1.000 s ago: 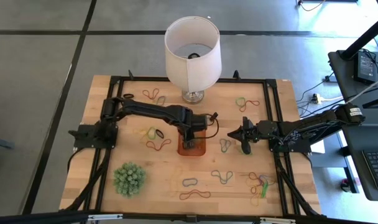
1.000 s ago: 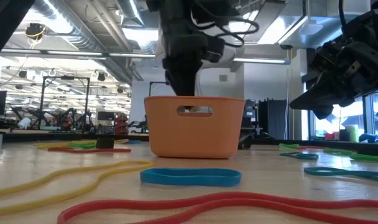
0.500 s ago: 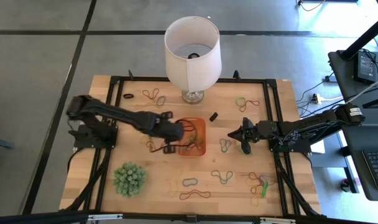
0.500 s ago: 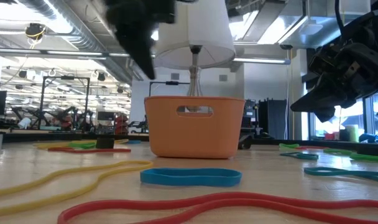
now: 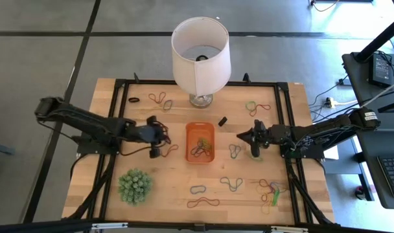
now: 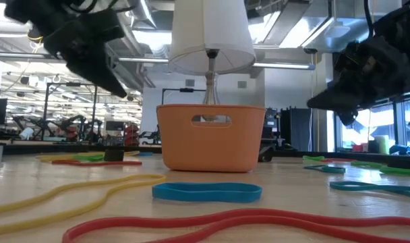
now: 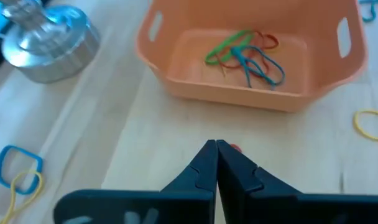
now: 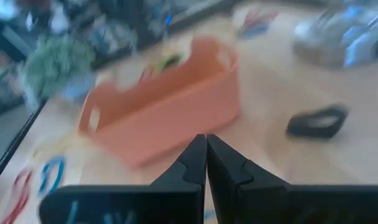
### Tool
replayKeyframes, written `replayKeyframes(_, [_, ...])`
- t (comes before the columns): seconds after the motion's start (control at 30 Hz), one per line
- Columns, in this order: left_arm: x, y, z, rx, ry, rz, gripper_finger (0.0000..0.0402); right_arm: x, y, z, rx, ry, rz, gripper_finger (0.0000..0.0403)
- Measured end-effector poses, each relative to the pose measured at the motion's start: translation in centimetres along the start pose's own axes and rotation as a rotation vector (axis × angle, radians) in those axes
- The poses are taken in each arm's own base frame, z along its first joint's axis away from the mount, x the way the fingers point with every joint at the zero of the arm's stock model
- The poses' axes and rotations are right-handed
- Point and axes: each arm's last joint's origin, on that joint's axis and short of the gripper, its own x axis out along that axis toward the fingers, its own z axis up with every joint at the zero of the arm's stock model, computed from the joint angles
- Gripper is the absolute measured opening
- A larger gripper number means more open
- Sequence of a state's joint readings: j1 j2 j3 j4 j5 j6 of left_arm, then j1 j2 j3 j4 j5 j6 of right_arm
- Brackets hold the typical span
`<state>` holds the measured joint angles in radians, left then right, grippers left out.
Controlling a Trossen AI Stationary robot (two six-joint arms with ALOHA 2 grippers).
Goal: Pick and place rubber bands into bin
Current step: Put the black rubber band into the orange bin
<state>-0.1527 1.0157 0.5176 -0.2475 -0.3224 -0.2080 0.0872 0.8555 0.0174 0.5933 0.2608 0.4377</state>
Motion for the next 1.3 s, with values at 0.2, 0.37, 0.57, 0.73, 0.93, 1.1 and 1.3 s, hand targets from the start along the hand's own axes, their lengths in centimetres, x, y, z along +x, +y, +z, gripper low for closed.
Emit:
replayKeyframes(0.2, [0.0,1.9,-3.0,-0.015,-0.130,0.010,0.0002,1.2,0.6,2.8,-0.047,-0.020,-0.108,0.0036])
replayKeyframes(0.37, [0.1,2.9,-4.2,-0.062,-0.179,-0.012,0.0001,3.6,0.9,6.2,-0.094,0.102,-0.256,0.0088])
replayKeyframes(0.57, [0.4,3.4,-4.7,-0.070,-0.210,-0.017,0.0003,7.5,-0.4,8.7,-0.052,0.300,-0.453,0.0140])
replayKeyframes(0.73, [0.4,3.4,-4.7,-0.079,-0.218,-0.019,0.0001,10.9,-2.2,9.3,-0.026,0.432,-0.574,0.0168])
replayKeyframes(0.93, [0.4,3.4,-4.7,-0.124,-0.216,-0.024,0.0003,13.7,-4.4,8.2,0.054,0.568,-0.597,0.0193])
replayKeyframes(1.1, [0.4,3.3,-4.7,-0.116,-0.215,-0.025,0.0001,14.4,-6.0,6.6,0.119,0.657,-0.621,0.0199])
replayKeyframes(1.3, [0.4,3.3,-4.7,-0.123,-0.221,-0.027,0.0007,15.0,-6.9,5.4,0.110,0.704,-0.638,0.0193])
